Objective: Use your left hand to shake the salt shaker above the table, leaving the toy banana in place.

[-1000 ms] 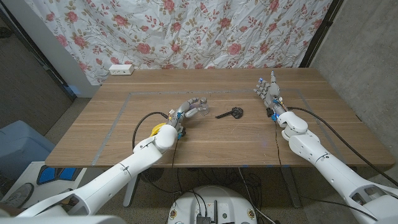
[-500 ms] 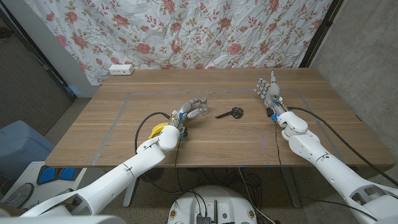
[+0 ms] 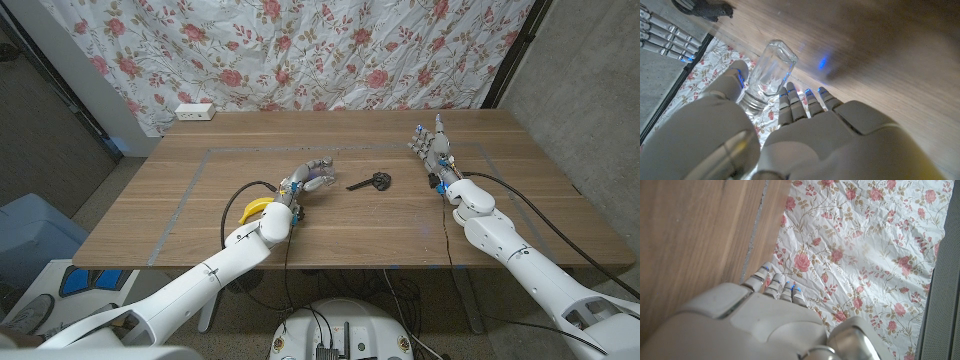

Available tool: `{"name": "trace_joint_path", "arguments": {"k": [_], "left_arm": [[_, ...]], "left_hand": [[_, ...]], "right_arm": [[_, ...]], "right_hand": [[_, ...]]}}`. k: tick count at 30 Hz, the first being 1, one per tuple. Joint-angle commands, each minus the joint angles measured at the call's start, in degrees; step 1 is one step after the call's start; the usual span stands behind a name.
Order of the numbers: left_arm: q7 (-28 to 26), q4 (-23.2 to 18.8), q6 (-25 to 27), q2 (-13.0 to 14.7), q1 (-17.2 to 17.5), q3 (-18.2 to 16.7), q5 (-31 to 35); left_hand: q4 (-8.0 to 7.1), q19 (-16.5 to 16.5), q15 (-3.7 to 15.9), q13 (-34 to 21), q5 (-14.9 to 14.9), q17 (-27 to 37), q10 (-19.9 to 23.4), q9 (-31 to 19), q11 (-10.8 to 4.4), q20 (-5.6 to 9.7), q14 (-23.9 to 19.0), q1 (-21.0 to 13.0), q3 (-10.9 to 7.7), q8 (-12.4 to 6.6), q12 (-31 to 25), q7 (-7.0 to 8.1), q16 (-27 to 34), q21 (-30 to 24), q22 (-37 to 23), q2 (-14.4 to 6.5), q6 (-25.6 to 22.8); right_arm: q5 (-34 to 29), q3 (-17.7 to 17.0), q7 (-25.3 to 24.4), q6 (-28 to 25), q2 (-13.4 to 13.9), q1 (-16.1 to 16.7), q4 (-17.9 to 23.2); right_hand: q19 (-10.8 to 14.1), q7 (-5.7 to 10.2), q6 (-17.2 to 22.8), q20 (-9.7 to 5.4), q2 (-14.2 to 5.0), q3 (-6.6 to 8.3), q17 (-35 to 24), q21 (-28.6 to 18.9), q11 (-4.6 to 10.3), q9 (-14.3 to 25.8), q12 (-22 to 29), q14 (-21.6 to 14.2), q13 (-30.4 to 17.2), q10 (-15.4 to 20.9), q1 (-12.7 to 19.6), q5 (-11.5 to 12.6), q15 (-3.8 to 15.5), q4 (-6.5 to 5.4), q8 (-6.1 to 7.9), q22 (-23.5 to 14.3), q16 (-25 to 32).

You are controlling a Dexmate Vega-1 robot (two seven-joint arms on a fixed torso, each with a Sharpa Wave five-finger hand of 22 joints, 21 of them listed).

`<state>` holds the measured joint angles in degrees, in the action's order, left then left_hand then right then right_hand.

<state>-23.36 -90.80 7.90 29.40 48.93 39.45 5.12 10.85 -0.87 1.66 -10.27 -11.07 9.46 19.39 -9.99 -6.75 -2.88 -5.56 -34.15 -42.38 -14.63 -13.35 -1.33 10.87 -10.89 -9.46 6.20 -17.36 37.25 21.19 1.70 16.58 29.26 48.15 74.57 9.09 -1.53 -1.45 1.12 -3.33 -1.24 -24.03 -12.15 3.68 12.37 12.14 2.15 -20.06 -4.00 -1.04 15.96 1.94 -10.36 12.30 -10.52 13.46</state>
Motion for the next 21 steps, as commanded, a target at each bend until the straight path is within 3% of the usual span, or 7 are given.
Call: {"name": "trace_joint_path", "arguments": {"k": [1,10,21], "left_arm": [[-1.3,1.3,0.2,-1.0,-0.5,0.4,0.6],[-2.5,2.2,0.1,-1.8,-0.7,0.5,0.8],[-4.9,2.3,1.0,-2.7,-0.2,0.7,1.5]], "left_hand": [[-0.16,0.7,0.05,-0.1,-0.4,0.2,1.7,-0.3,0.05,-0.07,-1.2,-1.4,0.33,-0.6,-0.4,-0.08,0.4,-0.1,-0.1,0.1,-1.6],[-0.21,2.3,1.26,-0.2,-0.3,0.2,5.7,-0.4,-0.94,0.08,-4.1,-3.5,1.16,-1.37,-0.8,-0.11,0.6,-0.2,-0.2,0.2,-5.2],[-0.26,4.2,2.25,-0.2,-0.3,0.2,9.1,-0.5,-1.02,0.15,-7.2,-5.1,2.12,-1.8,-1.0,-0.03,0.9,-0.4,-0.2,0.4,-8.1]], "right_arm": [[0.0,0.0,0.0,0.0,0.0,0.0,-0.1],[0.0,0.0,0.0,0.0,0.0,0.0,0.0],[0.0,0.0,0.0,0.0,0.0,0.0,-0.1]], "right_hand": [[0.5,-0.55,-0.1,0.03,-5.86,-0.07,-0.3,-0.3,0.01,0.2,0.2,0.4,-0.1,-0.5,0.0,0.3,1.94,-0.32,0.2,-0.3,0.3],[0.5,-0.57,-0.1,0.03,-5.86,-0.07,-0.3,-0.3,0.02,0.2,0.2,0.4,-0.1,-0.4,0.0,0.3,1.97,-0.32,0.2,-0.3,0.2],[0.5,-0.6,-0.1,0.04,-5.86,-0.07,-0.3,-0.4,0.03,0.2,0.2,0.4,-0.1,-0.4,0.0,0.3,2.0,-0.32,0.21,-0.3,0.2]]}}
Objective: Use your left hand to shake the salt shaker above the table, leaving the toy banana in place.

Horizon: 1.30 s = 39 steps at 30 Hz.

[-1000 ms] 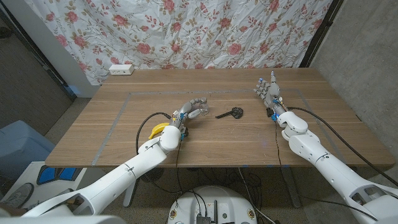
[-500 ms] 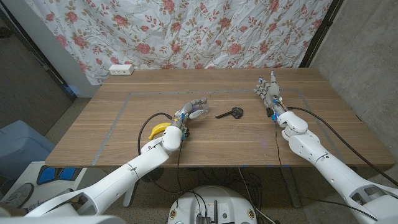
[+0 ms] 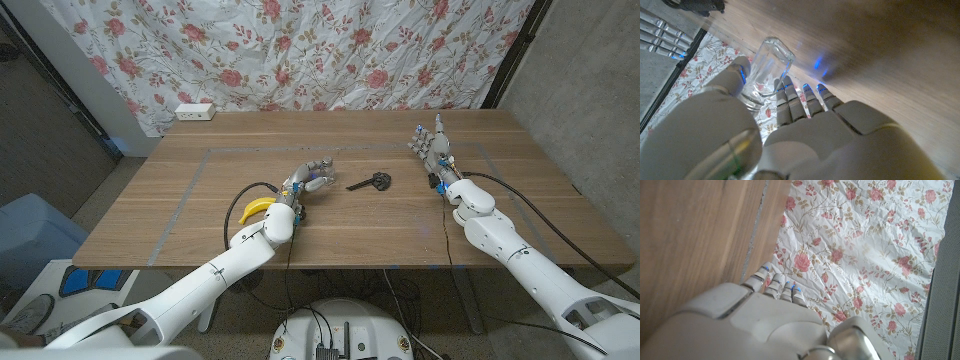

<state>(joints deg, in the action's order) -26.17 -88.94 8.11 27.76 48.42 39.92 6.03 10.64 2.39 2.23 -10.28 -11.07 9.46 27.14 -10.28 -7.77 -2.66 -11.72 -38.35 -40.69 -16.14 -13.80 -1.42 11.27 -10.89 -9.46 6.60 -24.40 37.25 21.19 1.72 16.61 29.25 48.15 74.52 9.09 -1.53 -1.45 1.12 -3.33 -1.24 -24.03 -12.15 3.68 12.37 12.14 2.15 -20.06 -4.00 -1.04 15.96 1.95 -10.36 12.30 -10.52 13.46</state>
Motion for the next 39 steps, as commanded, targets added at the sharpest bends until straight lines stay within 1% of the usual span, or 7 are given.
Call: {"name": "trace_joint_path", "arguments": {"k": [1,5,10,16,20,32,39], "left_arm": [[-2.2,0.4,1.0,-1.2,0.4,0.2,0.6],[-3.1,0.5,1.7,-1.6,0.6,0.1,0.5],[-4.0,0.4,2.3,-1.8,0.7,0.2,0.9],[-5.1,0.4,2.9,-2.3,0.9,0.3,1.3],[-6.0,0.5,3.2,-2.6,0.9,0.4,1.5],[-7.0,0.3,4.3,-3.2,0.8,1.0,2.2],[-7.4,0.2,4.9,-3.5,0.9,1.1,2.2]], "left_hand": [[-0.05,1.1,1.63,-0.2,-0.3,0.2,1.3,-0.2,-0.02,-0.04,-1.2,-1.0,0.51,-0.31,-0.5,0.05,0.5,-0.4,-0.2,0.0,-1.2],[-0.11,2.2,1.79,-0.1,-0.2,0.2,2.3,-0.2,-0.03,-0.06,-2.4,-1.6,0.97,-0.5,-0.4,-0.17,0.6,-0.6,-0.2,0.1,-2.5],[-0.24,3.5,2.39,-0.1,-0.1,0.2,5.0,-0.1,-0.23,0.06,-4.8,-2.5,1.9,-0.59,-0.6,-0.27,0.8,-0.6,-0.2,0.1,-4.6],[-0.26,4.5,2.92,-0.1,-0.1,0.2,7.0,-0.2,-1.08,-0.02,-6.4,-3.2,2.53,-0.82,-0.7,0.08,0.8,-0.6,-0.2,0.0,-6.6],[-0.27,5.2,3.22,-0.1,-0.1,0.2,8.6,-0.2,-0.76,0.0,-7.4,-3.8,3.01,-0.92,-0.8,0.05,0.8,-0.6,-0.2,-0.1,-8.1],[-0.27,5.9,3.7,-0.1,-0.1,0.2,9.7,-0.2,-1.34,0.1,-8.8,-4.5,3.62,-0.77,-0.5,0.38,0.8,-0.5,-0.2,-0.2,-9.2],[-0.27,6.3,3.79,-0.1,-0.1,0.2,10.0,-0.2,-1.19,0.2,-9.1,-4.8,3.97,-0.63,-0.3,0.28,0.7,-0.5,-0.2,-0.1,-9.6]], "right_arm": [[0.0,0.0,0.0,0.0,0.0,0.0,0.0],[0.0,0.0,0.0,0.0,0.0,0.0,0.0],[0.0,0.0,0.0,0.0,0.0,0.0,0.0],[0.0,0.0,0.0,0.0,0.0,0.0,0.0],[0.0,0.0,0.0,0.0,0.0,0.0,0.0],[0.0,0.0,0.0,0.0,0.0,0.0,0.0],[0.0,0.0,0.0,0.0,0.0,0.0,0.0]], "right_hand": [[0.5,-0.59,-0.1,0.04,-5.86,-0.07,-0.3,-0.4,0.05,0.2,0.2,0.4,-0.1,-0.4,0.0,0.3,2.02,-0.32,0.2,-0.3,0.2],[0.5,-0.61,-0.1,0.07,-5.86,-0.07,-0.3,-0.4,0.02,0.2,0.2,0.3,-0.2,-0.4,0.0,0.3,1.89,-0.32,0.2,-0.3,0.3],[0.5,-0.56,-0.1,0.05,-5.86,-0.08,-0.3,-0.4,-0.02,0.2,0.2,0.4,-0.2,-0.3,0.0,0.3,1.97,-0.32,0.19,-0.3,0.2],[0.5,-0.57,-0.1,0.04,-5.86,-0.07,-0.3,-0.4,0.02,0.2,0.2,0.4,-0.1,-0.4,0.0,0.3,1.88,-0.32,0.19,-0.3,0.3],[0.5,-0.59,-0.1,0.03,-5.87,-0.07,-0.3,-0.4,0.01,0.2,0.2,0.4,-0.1,-0.4,0.0,0.3,1.87,-0.32,0.2,-0.3,0.3],[0.5,-0.59,-0.1,0.07,-5.86,-0.07,-0.3,-0.3,0.05,0.2,0.2,0.4,-0.1,-0.4,0.0,0.3,1.9,-0.32,0.2,-0.3,0.3],[0.5,-0.56,-0.1,0.04,-5.87,-0.07,-0.3,-0.4,-0.01,0.2,0.2,0.4,-0.1,-0.4,0.0,0.3,1.96,-0.32,0.2,-0.3,0.2]]}}
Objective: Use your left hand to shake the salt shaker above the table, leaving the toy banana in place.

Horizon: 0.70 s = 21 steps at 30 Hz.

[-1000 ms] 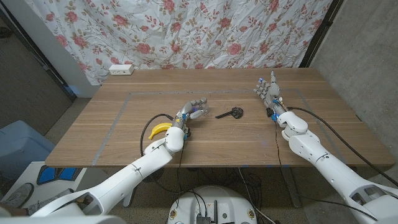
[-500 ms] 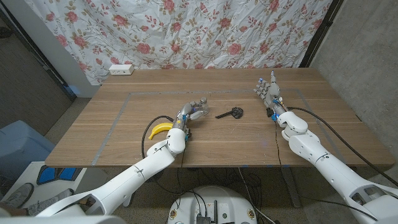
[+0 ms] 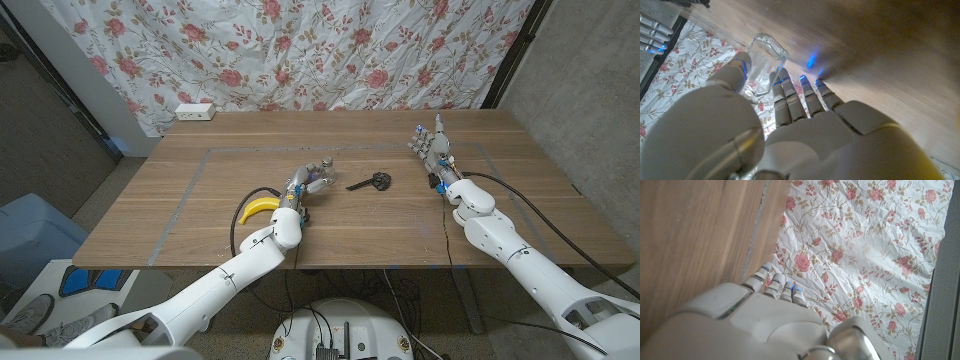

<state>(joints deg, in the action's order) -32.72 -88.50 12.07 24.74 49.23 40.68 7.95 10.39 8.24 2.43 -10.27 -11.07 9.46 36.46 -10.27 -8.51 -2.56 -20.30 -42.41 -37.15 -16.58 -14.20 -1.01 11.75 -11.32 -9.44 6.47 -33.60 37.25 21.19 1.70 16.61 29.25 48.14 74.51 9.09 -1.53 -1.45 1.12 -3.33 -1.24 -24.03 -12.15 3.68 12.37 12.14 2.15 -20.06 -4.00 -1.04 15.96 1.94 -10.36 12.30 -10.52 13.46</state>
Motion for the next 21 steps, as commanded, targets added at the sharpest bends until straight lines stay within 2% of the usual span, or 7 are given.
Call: {"name": "trace_joint_path", "arguments": {"k": [1,21], "left_arm": [[-0.8,-0.2,0.9,-0.5,0.1,0.4,0.3],[-1.8,-0.5,1.9,-1.1,-0.1,0.9,0.8]], "left_hand": [[-0.03,0.5,3.57,-0.1,-0.1,0.2,0.6,-0.2,-0.4,0.12,-0.6,-0.8,0.49,-0.12,0.2,-0.12,0.2,-0.1,-0.2,0.0,-0.3],[-0.19,0.5,3.46,-0.1,0.0,0.3,-0.7,-0.2,-0.14,-0.09,-0.5,-1.0,1.81,1.08,1.5,-0.05,-0.4,0.3,-0.3,0.6,0.6]], "right_arm": [[0.0,0.0,0.0,0.0,0.0,0.0,0.1],[0.0,0.0,0.0,0.0,0.0,0.0,0.1]], "right_hand": [[0.5,-0.6,-0.1,0.04,-5.87,-0.07,-0.3,-0.4,0.01,0.2,0.2,0.4,-0.2,-0.4,0.0,0.3,1.92,-0.32,0.19,-0.3,0.3],[0.5,-0.58,-0.1,0.03,-5.86,-0.07,-0.3,-0.4,-0.01,0.2,0.2,0.4,-0.2,-0.4,0.0,0.3,1.91,-0.32,0.2,-0.3,0.2]]}}
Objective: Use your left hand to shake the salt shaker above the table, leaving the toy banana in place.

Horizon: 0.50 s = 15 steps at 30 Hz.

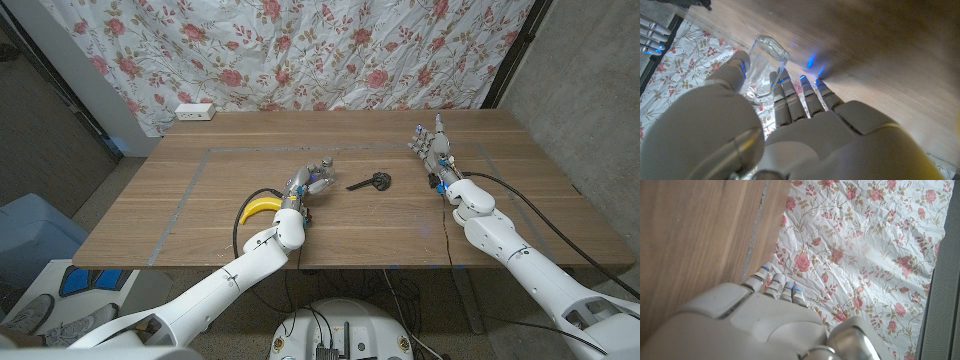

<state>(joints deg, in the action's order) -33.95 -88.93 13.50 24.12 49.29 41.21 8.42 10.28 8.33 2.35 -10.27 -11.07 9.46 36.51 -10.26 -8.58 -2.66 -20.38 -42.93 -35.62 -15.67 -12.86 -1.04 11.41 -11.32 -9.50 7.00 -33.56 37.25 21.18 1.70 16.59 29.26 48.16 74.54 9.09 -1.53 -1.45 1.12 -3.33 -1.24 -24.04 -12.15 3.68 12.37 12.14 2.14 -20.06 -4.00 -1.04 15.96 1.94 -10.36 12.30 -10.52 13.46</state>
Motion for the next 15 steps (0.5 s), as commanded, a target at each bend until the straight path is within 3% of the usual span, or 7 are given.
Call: {"name": "trace_joint_path", "arguments": {"k": [1,15], "left_arm": [[-0.7,-0.1,0.6,-0.6,-0.1,0.3,0.4],[-3.1,1.7,0.7,-2.1,-0.6,0.8,1.4]], "left_hand": [[-0.08,0.4,3.54,-0.1,0.0,0.3,-0.7,-0.2,-0.02,-0.02,-0.5,-0.5,0.33,0.2,0.2,-0.04,-0.1,0.3,-0.2,0.1,0.5],[-0.08,1.2,4.08,-0.2,0.0,0.3,1.4,-0.2,-0.64,-0.07,-1.9,-1.1,1.21,0.21,0.0,0.29,0.0,0.2,-0.2,0.0,-1.3]], "right_arm": [[0.0,0.0,0.0,0.0,0.0,0.0,0.0],[0.0,0.0,0.0,0.0,0.0,0.0,0.1]], "right_hand": [[0.5,-0.59,-0.1,0.02,-5.86,-0.07,-0.3,-0.4,-0.01,0.2,0.1,0.4,-0.2,-0.5,0.0,0.3,1.89,-0.32,0.21,-0.3,0.3],[0.5,-0.57,0.0,0.05,-5.86,-0.07,-0.3,-0.4,0.02,0.2,0.2,0.4,-0.2,-0.4,0.0,0.3,1.92,-0.32,0.21,-0.3,0.2]]}}
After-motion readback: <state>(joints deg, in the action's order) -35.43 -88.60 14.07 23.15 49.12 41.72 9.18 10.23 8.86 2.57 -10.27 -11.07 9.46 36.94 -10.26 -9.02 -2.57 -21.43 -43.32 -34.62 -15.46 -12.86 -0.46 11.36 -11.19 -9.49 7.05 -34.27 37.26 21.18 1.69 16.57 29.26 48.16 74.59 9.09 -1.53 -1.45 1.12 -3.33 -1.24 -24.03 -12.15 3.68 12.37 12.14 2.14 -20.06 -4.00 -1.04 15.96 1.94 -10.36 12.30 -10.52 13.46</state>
